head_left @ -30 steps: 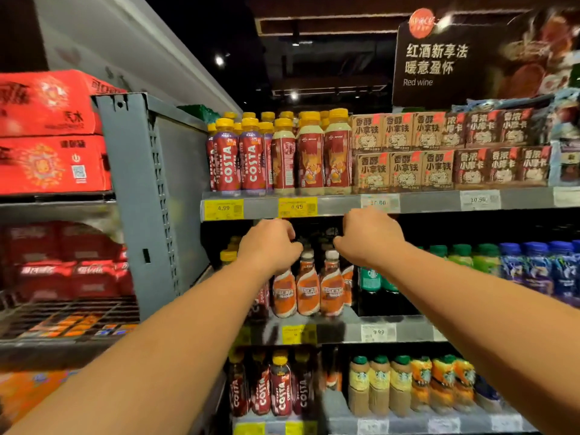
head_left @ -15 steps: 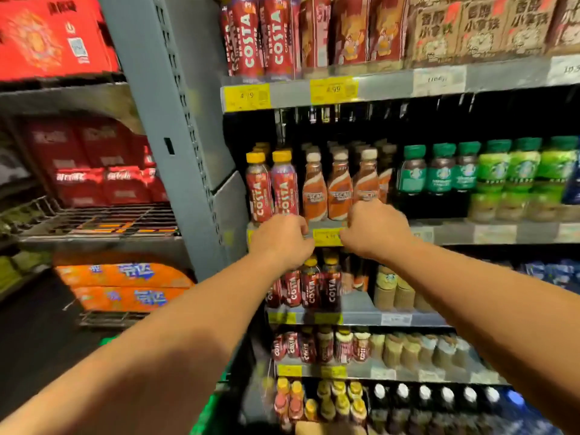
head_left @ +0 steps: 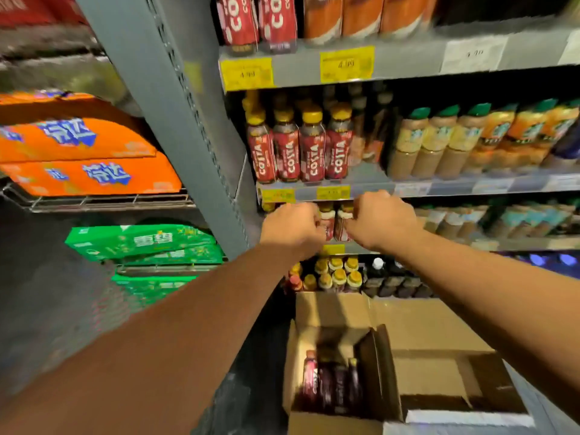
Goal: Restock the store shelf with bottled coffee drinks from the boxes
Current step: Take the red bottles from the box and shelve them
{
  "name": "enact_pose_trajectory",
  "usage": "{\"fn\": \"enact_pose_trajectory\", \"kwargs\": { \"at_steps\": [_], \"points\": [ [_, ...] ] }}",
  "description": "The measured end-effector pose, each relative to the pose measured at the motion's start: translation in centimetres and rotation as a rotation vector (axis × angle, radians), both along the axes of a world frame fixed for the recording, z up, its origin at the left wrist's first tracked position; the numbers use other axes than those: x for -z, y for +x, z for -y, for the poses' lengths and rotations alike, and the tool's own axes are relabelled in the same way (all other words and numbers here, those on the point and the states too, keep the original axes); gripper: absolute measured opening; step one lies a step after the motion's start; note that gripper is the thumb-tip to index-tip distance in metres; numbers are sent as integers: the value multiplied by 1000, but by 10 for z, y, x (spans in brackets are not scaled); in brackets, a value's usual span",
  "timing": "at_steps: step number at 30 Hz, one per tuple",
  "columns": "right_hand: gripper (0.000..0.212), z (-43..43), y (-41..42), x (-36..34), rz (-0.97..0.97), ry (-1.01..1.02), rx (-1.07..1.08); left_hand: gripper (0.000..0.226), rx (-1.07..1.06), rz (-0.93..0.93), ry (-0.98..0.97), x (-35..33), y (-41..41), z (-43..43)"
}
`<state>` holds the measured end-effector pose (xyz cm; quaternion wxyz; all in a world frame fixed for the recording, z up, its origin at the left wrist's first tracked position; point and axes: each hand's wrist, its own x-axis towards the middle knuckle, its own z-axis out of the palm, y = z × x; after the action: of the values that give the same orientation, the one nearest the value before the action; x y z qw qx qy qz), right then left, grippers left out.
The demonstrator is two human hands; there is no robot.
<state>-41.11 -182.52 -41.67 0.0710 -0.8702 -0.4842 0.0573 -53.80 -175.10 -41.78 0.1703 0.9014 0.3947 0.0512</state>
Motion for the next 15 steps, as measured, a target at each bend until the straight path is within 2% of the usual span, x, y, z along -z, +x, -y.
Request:
{"fn": "enact_pose_trajectory", "kwargs": {
  "at_steps": [5,7,15],
  "points": [
    [22,17,-6,88,-38,-89,25,14,36,-88,4,86,-7,5],
    [20,22,-8,120,-39,-140,26,19,41,-98,-31,118,-10,5],
    [34,49,-20,252,-136,-263,76,23,87,-162,-154,267,-20,20]
  ]
}}
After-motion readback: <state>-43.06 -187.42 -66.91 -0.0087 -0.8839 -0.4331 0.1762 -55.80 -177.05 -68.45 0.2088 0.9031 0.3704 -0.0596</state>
